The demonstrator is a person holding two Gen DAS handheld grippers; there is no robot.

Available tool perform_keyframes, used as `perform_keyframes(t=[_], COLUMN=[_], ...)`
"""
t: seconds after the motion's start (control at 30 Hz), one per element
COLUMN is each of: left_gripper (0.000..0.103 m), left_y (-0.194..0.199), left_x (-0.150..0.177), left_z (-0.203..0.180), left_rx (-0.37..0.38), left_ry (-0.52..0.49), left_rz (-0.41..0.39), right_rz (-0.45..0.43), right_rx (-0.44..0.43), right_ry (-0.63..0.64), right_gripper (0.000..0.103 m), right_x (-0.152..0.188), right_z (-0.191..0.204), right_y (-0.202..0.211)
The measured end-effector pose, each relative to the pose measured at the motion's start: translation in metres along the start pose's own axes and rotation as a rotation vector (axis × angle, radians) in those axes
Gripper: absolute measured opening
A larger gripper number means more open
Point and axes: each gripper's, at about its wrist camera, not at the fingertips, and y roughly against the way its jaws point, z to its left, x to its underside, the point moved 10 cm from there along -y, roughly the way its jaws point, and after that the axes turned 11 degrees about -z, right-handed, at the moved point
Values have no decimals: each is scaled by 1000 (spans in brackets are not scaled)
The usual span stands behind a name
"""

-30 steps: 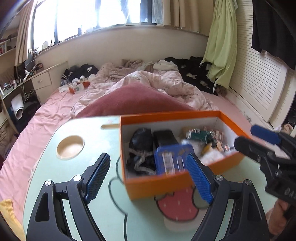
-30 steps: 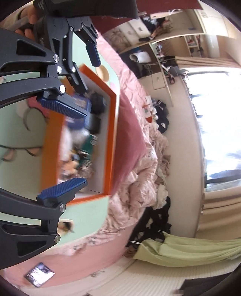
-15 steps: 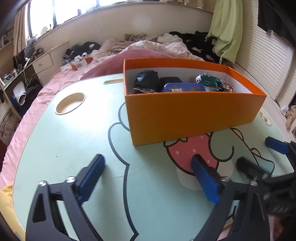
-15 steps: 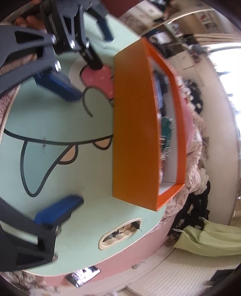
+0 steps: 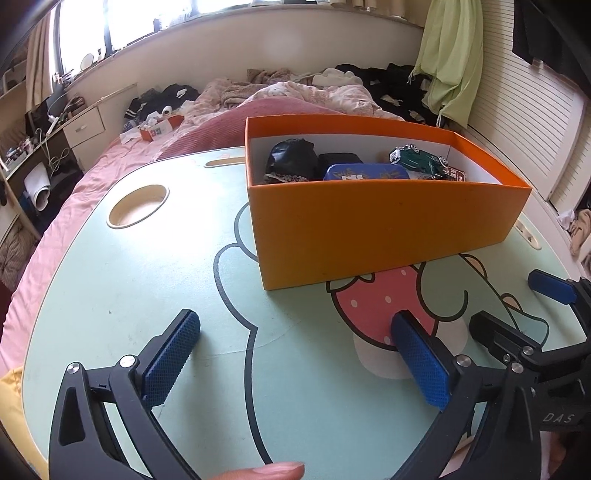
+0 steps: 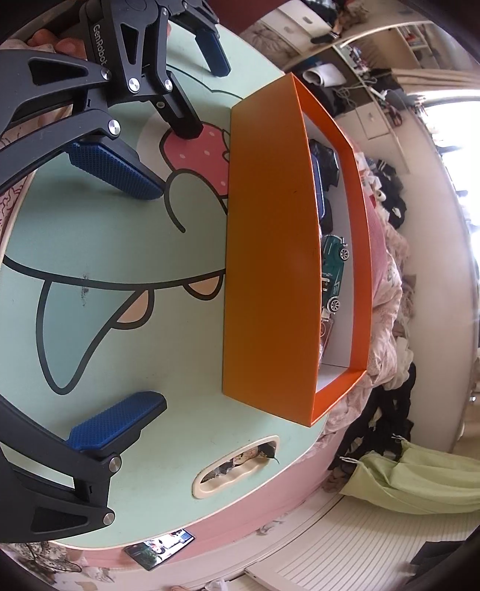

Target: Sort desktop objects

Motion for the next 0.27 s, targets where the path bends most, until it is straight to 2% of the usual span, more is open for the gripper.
perform_keyframes(t=[0.27], left_gripper=[103], left_y=[-3], left_x=[-2], left_z=[0], left_rx=[12], left_ry=[-5], left_rz=[-10], right_rz=[-1], right_rx=[0], right_ry=[0], right_gripper=[103], right_x=[-1], right_z=[0], right_y=[0])
